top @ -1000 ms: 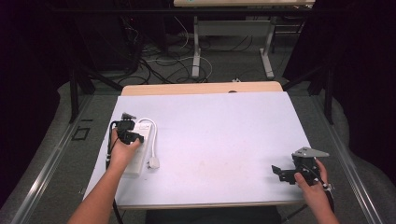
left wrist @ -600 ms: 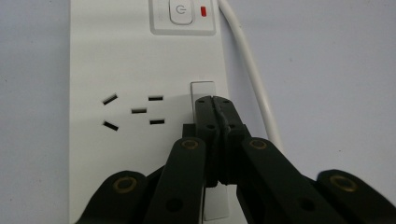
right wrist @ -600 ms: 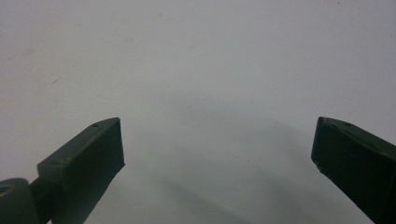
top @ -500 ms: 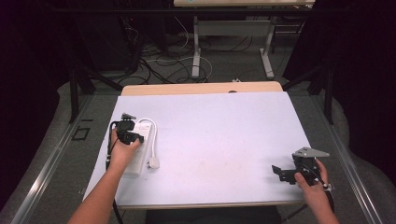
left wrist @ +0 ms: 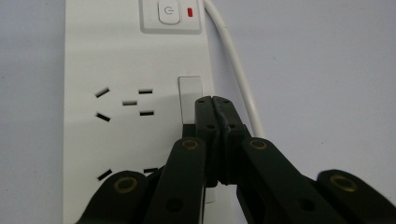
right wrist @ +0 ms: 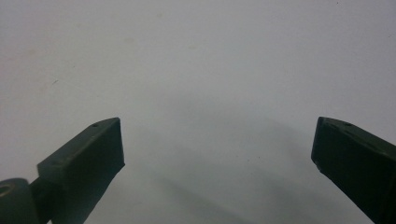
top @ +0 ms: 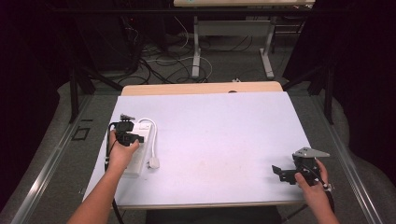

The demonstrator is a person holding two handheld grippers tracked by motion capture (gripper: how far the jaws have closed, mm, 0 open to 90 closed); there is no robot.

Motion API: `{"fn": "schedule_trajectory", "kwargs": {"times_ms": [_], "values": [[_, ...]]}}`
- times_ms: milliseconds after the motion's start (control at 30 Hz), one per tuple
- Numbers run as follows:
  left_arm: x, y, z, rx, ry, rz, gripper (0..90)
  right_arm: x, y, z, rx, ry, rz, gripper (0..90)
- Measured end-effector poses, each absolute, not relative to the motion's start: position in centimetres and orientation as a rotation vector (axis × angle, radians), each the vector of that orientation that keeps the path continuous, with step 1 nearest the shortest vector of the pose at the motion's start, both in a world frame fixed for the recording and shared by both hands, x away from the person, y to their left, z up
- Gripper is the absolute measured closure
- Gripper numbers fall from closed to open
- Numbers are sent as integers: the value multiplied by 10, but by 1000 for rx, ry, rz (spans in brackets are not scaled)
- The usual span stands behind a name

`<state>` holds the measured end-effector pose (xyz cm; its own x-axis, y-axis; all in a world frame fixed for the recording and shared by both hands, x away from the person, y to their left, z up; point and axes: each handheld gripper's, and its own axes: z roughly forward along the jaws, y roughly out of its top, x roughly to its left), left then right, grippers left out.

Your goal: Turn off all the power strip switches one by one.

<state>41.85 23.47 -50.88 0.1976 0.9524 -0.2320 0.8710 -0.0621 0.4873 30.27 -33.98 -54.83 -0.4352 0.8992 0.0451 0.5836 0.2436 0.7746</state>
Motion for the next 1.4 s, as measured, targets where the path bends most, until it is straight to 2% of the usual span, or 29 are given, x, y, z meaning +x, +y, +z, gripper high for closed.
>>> {"fn": "schedule_trajectory", "kwargs": {"times_ms": [700,1400], "values": [[395,241,-508,1947,1661,181,900,303,-339,-548,1360,2112,1044,17],[389,246,-515,1959,1664,161,900,303,-340,-548,1360,2113,1043,17]]}}
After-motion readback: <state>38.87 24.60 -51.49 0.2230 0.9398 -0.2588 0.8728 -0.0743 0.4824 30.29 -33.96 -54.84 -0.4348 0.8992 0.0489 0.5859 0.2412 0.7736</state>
